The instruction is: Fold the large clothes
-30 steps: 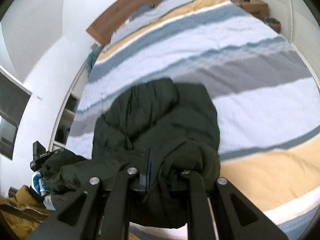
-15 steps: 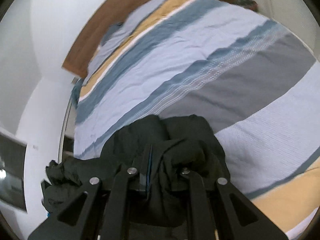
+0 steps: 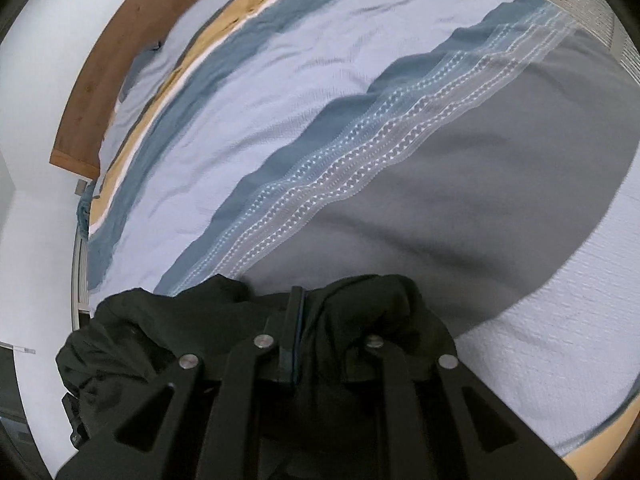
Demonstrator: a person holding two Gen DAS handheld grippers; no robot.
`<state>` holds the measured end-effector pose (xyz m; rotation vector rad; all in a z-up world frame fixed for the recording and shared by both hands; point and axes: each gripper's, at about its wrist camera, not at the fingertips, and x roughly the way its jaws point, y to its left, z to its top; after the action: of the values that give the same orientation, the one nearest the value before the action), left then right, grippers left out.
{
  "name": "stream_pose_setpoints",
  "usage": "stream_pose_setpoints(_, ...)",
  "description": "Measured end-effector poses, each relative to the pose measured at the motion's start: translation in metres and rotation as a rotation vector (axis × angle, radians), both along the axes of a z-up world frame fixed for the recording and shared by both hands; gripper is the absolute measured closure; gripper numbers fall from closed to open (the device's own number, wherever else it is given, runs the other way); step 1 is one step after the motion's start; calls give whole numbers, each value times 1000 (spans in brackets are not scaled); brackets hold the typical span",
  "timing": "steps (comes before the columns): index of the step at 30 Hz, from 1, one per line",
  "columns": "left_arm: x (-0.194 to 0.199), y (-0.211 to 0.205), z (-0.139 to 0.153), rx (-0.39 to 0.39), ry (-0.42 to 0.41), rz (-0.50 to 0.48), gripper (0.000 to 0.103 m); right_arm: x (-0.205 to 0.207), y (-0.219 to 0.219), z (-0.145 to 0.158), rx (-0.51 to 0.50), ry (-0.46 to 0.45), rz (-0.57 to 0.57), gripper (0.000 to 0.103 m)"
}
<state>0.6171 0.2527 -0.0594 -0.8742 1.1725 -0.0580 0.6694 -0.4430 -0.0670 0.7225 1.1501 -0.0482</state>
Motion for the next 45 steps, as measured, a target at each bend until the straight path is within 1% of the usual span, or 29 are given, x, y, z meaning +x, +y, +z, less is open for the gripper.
stream_pose_setpoints(2,3,2,-3,-24,-2,3,85,3,-3,-4,20,-3,-14,88)
stream_pose_setpoints(3,4,3,-2,-43,-12,2,80,4,-5,-5,34,-4,-21,87)
stream_pose_setpoints(4,3,5,0,-63,-25,3,71,3,-7,-4,48,-8,-29,84)
stream_pose_setpoints(5,0,8,2,-93,-44,11,65,2,-10,-3,68,-15,-39,79)
stream_pose_setpoints(6,-3,11,5,-129,-64,27,53,0,-13,-1,92,-25,-51,75)
stream_pose_setpoints(7,-5,14,9,-155,-78,42,43,-2,-17,1,115,-39,-61,66)
stream_pose_setpoints(8,-8,17,14,-181,-94,60,40,-4,-19,4,136,-54,-65,54)
stream_pose_setpoints(9,-10,19,18,-192,-103,70,38,-4,-20,7,151,-63,-67,49)
stream_pose_setpoints(10,-11,20,23,-193,-109,75,36,-5,-21,11,159,-70,-69,46)
stream_pose_setpoints(13,-15,24,36,-187,-131,82,32,-6,-18,25,129,-78,-55,46)
stream_pose_setpoints(17,-19,31,56,-163,-149,96,28,-11,-18,43,115,-100,-53,45)
stream_pose_setpoints(19,-24,34,70,-131,-168,98,24,-14,-17,54,93,-114,-46,44)
stream_pose_setpoints(20,-25,35,75,-119,-175,100,23,-16,-18,59,93,-123,-47,43)
stream_pose_setpoints(22,-29,40,87,-87,-190,110,18,-20,-22,67,92,-141,-63,42)
stream_pose_setpoints(25,-36,42,106,-17,-205,104,17,-26,-28,84,55,-171,-71,41)
stream_pose_setpoints(27,-43,35,119,63,-205,81,16,-32,-29,94,40,-188,-66,41)
stream_pose_setpoints(30,-53,13,129,178,-204,22,16,-39,-19,111,-15,-215,-5,41)
stream_pose_setpoints(33,-63,-18,126,271,-196,-49,16,-49,6,122,-98,-236,108,41)
stream_pose_setpoints(35,-69,-42,121,327,-199,-101,16,-57,25,123,-135,-246,171,41)
stream_pose_setpoints(38,-74,-75,110,391,-206,-155,16,-70,60,118,-192,-256,268,41)
stream_pose_setpoints(41,-77,-105,102,450,-218,-189,16,-79,98,109,-238,-266,353,41)
stream_pose_setpoints(45,-77,-141,92,512,-247,-249,16,-86,143,97,-275,-297,432,41)
